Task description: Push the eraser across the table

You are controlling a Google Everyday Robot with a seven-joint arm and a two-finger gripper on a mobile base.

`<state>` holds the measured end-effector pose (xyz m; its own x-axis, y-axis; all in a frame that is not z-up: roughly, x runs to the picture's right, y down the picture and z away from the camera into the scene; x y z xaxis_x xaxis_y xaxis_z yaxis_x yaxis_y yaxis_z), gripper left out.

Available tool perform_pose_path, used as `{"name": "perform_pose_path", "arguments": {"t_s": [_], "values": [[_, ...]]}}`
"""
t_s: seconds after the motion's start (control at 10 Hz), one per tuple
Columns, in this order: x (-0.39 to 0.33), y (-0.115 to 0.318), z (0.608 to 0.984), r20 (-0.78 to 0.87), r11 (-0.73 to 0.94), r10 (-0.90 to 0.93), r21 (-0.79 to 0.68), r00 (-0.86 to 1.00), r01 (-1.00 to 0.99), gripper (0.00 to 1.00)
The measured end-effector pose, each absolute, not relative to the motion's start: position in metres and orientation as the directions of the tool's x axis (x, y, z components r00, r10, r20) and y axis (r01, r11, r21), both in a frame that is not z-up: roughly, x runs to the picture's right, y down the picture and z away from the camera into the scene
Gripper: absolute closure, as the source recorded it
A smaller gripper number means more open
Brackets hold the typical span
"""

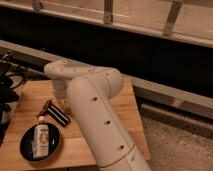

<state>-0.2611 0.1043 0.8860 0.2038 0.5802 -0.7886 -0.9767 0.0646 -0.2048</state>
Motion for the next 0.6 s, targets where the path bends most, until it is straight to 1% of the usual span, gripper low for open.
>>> {"name": "perform_pose_path", "arguments": {"t_s": [0.3,0.5,0.6], "values": [[-0.258,0.114,0.886,-0.806,0.06,0.552,-0.217,0.214,-0.974,1.0],[-0.253,0.137,0.902,-0.826,0.039,0.521,-0.227,0.213,-0.973,1.0],[-0.251,0.138,0.908,-0.829,0.02,0.52,-0.229,0.206,-0.973,1.0]]}}
